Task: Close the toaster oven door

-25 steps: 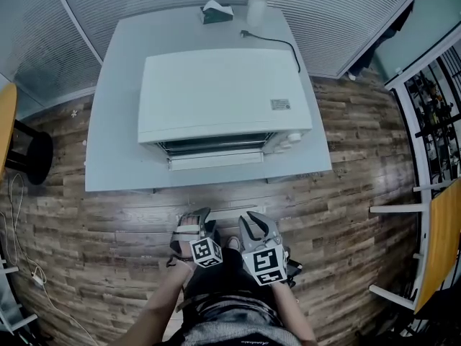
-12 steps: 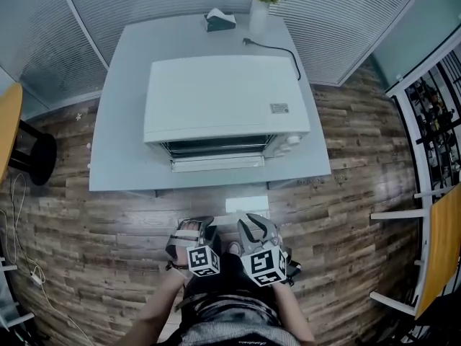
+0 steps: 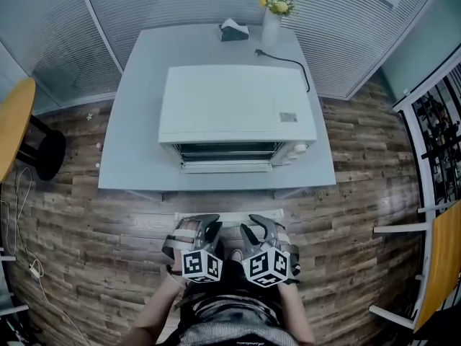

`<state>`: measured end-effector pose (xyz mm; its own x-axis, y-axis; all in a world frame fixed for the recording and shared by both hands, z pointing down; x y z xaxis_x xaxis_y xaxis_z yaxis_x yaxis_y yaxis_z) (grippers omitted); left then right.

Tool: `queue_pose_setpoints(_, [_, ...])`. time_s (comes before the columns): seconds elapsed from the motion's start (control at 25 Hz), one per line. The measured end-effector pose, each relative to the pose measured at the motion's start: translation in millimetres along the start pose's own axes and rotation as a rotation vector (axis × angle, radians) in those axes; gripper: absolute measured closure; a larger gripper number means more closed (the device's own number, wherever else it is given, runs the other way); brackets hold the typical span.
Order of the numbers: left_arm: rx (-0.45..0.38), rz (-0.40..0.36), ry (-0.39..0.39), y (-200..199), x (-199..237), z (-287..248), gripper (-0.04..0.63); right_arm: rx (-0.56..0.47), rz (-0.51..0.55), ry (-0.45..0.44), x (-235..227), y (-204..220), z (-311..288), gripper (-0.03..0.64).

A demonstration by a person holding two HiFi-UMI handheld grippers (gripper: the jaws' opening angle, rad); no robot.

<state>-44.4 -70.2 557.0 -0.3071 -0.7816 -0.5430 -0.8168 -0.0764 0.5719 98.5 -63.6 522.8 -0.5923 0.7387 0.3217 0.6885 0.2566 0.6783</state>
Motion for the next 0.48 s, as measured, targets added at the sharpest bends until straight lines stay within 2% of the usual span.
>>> queue_pose_setpoints(0.12, [-0.015,-0.045,-0.036,-9,18,5,0.525,0.034,0.085,0.052,-6,-8,-5,0.497])
queue_pose_setpoints(0.28, [-0.045,-0.062,-0.057,-15,35,8,0.525,0.045,0.146,0.107,-19,-21,-9,0.523])
queue_pose_setpoints(0.36, [-0.072,-0.032,-0.074,-16,42,11,0.517,0.039,0.148,0.12,-24,-26,-9,0.523])
queue_pose_setpoints(0.48, [-0.113,0.088,-0.04,-15,52,23,0.462,0.016,0.124,0.14,-35,-35,-9,0.52])
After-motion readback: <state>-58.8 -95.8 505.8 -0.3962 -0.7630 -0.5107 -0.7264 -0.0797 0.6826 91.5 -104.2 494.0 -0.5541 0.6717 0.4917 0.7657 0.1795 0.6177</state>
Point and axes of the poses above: the fingertips, and each gripper's own axes: z backward along the fingers, x to its left, y out of its underside, the point moved 10 cm from there along z, backward along the fingers, and after that the axes turned 2 degrees about -x, right-handed, at the moved point
